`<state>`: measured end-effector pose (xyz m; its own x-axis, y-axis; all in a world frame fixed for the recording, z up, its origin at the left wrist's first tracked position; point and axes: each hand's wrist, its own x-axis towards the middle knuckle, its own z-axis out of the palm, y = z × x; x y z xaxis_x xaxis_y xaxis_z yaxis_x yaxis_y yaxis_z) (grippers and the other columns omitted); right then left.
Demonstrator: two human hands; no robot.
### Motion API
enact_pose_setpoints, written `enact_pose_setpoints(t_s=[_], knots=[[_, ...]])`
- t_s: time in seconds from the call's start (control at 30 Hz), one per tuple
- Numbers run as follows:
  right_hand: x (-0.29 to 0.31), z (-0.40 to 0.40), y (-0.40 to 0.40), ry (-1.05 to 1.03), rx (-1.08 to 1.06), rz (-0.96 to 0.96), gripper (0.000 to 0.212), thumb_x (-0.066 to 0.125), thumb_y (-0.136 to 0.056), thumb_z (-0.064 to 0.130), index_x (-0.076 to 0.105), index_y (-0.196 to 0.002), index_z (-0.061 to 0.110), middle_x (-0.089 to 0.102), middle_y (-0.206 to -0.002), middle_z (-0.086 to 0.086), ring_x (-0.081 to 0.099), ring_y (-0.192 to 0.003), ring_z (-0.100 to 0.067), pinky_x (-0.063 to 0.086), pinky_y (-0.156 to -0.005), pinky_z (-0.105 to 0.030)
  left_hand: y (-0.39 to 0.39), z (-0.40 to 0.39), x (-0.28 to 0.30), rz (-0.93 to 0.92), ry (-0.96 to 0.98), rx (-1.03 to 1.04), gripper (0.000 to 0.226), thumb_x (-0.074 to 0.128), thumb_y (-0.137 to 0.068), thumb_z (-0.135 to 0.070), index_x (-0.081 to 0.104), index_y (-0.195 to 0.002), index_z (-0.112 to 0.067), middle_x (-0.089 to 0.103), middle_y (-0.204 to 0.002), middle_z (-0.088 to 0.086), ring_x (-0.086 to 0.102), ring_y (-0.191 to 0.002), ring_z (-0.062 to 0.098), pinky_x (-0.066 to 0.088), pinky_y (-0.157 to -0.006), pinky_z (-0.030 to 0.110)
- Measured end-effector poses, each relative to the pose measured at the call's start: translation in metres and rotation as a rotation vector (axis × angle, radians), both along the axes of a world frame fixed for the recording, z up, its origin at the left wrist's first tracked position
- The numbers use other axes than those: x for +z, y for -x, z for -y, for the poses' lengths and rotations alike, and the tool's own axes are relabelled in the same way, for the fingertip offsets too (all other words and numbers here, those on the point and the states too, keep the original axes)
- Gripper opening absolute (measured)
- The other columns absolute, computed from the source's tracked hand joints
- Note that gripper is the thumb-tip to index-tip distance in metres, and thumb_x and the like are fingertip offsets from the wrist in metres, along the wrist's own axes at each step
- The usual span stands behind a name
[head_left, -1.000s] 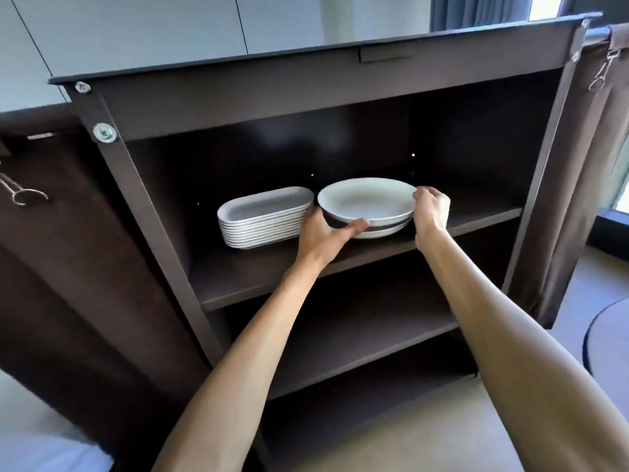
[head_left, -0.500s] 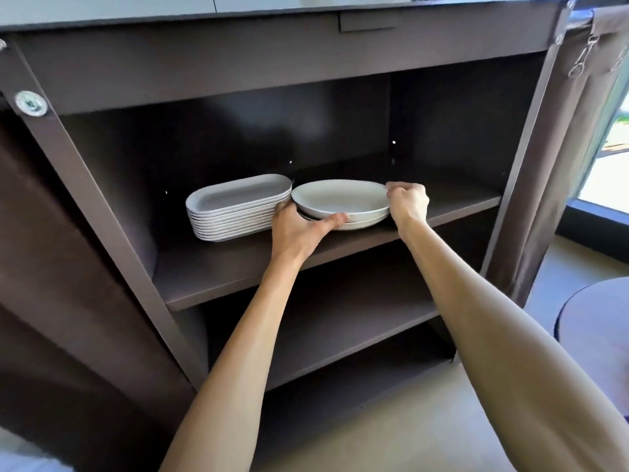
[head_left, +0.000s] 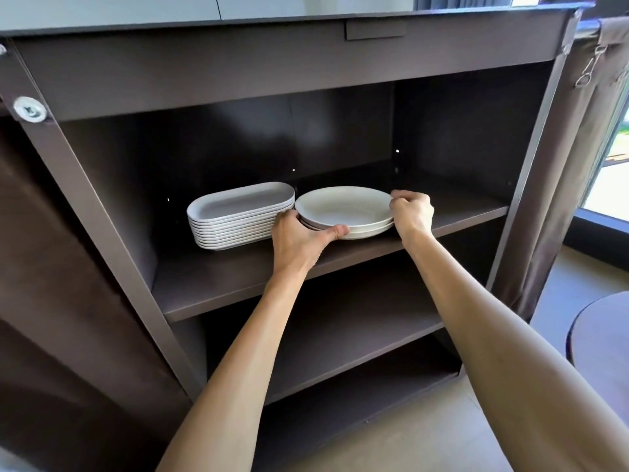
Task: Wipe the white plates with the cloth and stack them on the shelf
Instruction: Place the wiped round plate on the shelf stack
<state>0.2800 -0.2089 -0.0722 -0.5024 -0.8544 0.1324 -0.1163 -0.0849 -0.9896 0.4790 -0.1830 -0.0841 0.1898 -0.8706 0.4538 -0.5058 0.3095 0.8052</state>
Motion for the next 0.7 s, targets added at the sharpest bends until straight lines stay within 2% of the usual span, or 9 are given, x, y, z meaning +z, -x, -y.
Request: enact_pose_setpoints(t_s=[0.17,0.27,0.37,0.43,0.5,0.57,0.6,0.67,0.7], knots=[[0.0,-0.003,0.002,0.01,0.023,-0.015,0.041,0.051,-0.097,0.006,0.065,-0.134,0.01,0.061,-0.142,-0.006,0.058,-0.124,-0.019,0.039,-0.091,-0.017,0.002,-0.003,0.0,-0.005,-0.033,0.044,0.058,0.098,-0.053,-0.045,0.073,-0.095,-0.013,0.073,-0.089,-0.007,0.067,-0.084,0.009,0.041,-0.062,0.006],[-0.001,-0.003,0.002,0.028,0.017,-0.038,0.04,0.049,-0.1,0.009,0.063,-0.137,0.01,0.059,-0.144,-0.006,0.059,-0.108,-0.013,0.04,-0.088,-0.016,0.001,-0.004,-0.001,0.039,-0.023,0.03,0.054,0.095,-0.054,-0.051,0.074,-0.087,-0.014,0.074,-0.082,-0.007,0.069,-0.08,0.008,0.046,-0.062,0.008],[-0.002,-0.002,0.0,0.027,0.03,-0.073,0.037,0.047,-0.104,0.017,0.062,-0.137,0.009,0.063,-0.134,-0.008,0.057,-0.101,-0.014,0.041,-0.087,-0.02,0.002,-0.006,-0.001,0.038,-0.04,0.024,0.063,0.086,-0.046,-0.063,0.074,-0.084,-0.015,0.074,-0.082,-0.007,0.07,-0.081,0.011,0.056,-0.072,0.024],[0.001,-0.005,-0.003,0.032,0.052,-0.092,0.037,0.046,-0.105,0.022,0.063,-0.134,0.008,0.066,-0.126,-0.01,0.061,-0.111,-0.023,0.042,-0.091,-0.025,0.002,-0.007,0.0,0.031,-0.048,0.025,0.064,0.084,-0.045,-0.065,0.074,-0.084,-0.015,0.074,-0.082,-0.007,0.07,-0.081,0.011,0.057,-0.074,0.028],[0.007,-0.011,-0.002,0.06,0.046,-0.079,0.037,0.048,-0.105,0.023,0.061,-0.137,0.009,0.066,-0.129,-0.008,0.059,-0.12,-0.022,0.042,-0.094,-0.024,0.003,-0.011,0.004,-0.002,-0.07,0.012,0.052,0.09,-0.054,-0.053,0.076,-0.087,-0.016,0.074,-0.082,-0.009,0.068,-0.079,0.003,0.053,-0.071,0.02],[0.011,-0.023,0.009,0.094,-0.028,-0.077,0.036,0.051,-0.102,0.017,0.062,-0.136,0.01,0.067,-0.12,-0.002,0.062,-0.108,-0.013,0.043,-0.091,-0.021,0.001,-0.013,0.006,-0.048,-0.079,-0.003,0.038,0.091,-0.064,-0.04,0.078,-0.091,-0.017,0.073,-0.08,-0.013,0.065,-0.074,-0.008,0.048,-0.067,0.01],[0.01,-0.031,0.016,0.112,-0.07,-0.085,0.035,0.052,-0.1,0.014,0.064,-0.133,0.011,0.067,-0.111,0.002,0.062,-0.098,-0.008,0.045,-0.089,-0.021,-0.001,-0.014,0.007,-0.07,-0.074,0.003,0.036,0.089,-0.068,-0.04,0.078,-0.093,-0.016,0.074,-0.082,-0.013,0.066,-0.076,-0.007,0.049,-0.07,0.011],[0.0,-0.055,0.043,0.133,-0.147,-0.12,0.032,0.054,-0.097,0.011,0.069,-0.125,0.012,0.068,-0.103,0.005,0.063,-0.092,-0.006,0.05,-0.089,-0.023,-0.001,-0.017,0.005,-0.127,-0.011,0.079,0.041,0.081,-0.073,-0.046,0.078,-0.097,-0.014,0.075,-0.089,-0.007,0.07,-0.086,0.007,0.057,-0.084,0.028],[-0.008,-0.068,0.057,0.124,-0.185,-0.14,0.03,0.055,-0.096,0.01,0.072,-0.12,0.013,0.07,-0.103,0.003,0.065,-0.093,-0.009,0.051,-0.089,-0.024,-0.002,-0.018,0.003,-0.165,0.082,0.149,0.036,0.077,-0.076,-0.044,0.077,-0.094,-0.012,0.074,-0.088,-0.005,0.07,-0.086,0.012,0.057,-0.085,0.036]])
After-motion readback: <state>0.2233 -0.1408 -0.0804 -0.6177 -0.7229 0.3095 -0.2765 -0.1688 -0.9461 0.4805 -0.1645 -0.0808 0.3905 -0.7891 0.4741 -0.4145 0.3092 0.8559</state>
